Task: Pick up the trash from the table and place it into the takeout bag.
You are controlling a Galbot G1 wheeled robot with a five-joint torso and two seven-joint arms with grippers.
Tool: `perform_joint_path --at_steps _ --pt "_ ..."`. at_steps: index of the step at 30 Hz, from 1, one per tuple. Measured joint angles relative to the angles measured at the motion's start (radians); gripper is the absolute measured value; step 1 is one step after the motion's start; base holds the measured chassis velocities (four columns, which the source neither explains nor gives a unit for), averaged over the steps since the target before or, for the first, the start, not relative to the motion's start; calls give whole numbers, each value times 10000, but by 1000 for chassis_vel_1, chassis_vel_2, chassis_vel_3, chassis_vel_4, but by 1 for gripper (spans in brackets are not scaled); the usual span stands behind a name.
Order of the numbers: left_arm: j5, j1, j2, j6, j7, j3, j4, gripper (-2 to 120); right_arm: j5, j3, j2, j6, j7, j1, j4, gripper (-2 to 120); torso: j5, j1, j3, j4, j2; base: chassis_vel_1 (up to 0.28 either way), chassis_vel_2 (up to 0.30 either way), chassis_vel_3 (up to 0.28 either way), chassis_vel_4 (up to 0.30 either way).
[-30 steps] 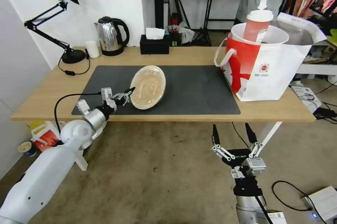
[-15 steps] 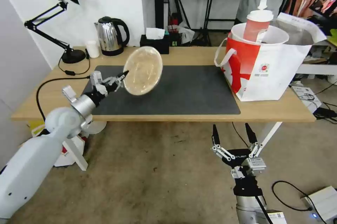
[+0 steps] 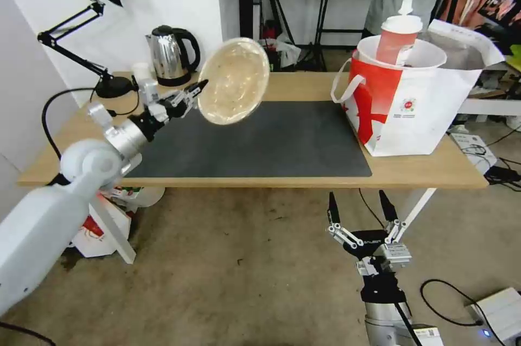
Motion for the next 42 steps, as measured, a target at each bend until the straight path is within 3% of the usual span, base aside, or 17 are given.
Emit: perform_joint_path --at_steps 7,13,17,27,34,36,42 --pt "87 -360 100 -39 63 294 51 0 0 0 0 0 0 -1 0 100 2 -1 0 -1 0 0 0 0 0" --pt "164 -1970 87 -66 101 1643 542 0 0 0 -1 0 0 -2 0 100 -8 0 1 0 -1 0 0 0 0" --pt "53 -4243 -243 -41 95 3394 1291 0 1 0 0 0 -1 0 0 100 4 1 0 -4 -2 0 0 0 0" --pt "-96 -5960 -753 85 100 4866 1952 0 1 0 0 0 0 0 0 100 1 0 0 0 -1 0 0 0 0" --pt "-149 -7365 -1772 167 122 5990 2698 0 1 0 0 0 0 -1 0 100 1 1 0 -2 -1 0 0 0 0" --pt "-173 -8162 -2623 184 116 6642 3366 0 1 0 0 0 0 -1 0 100 2 1 0 -1 0 0 0 0 0" --pt "-179 -8683 -3331 197 111 7102 3886 0 0 0 0 0 0 0 0 100 3 1 0 -1 0 0 0 0 0"
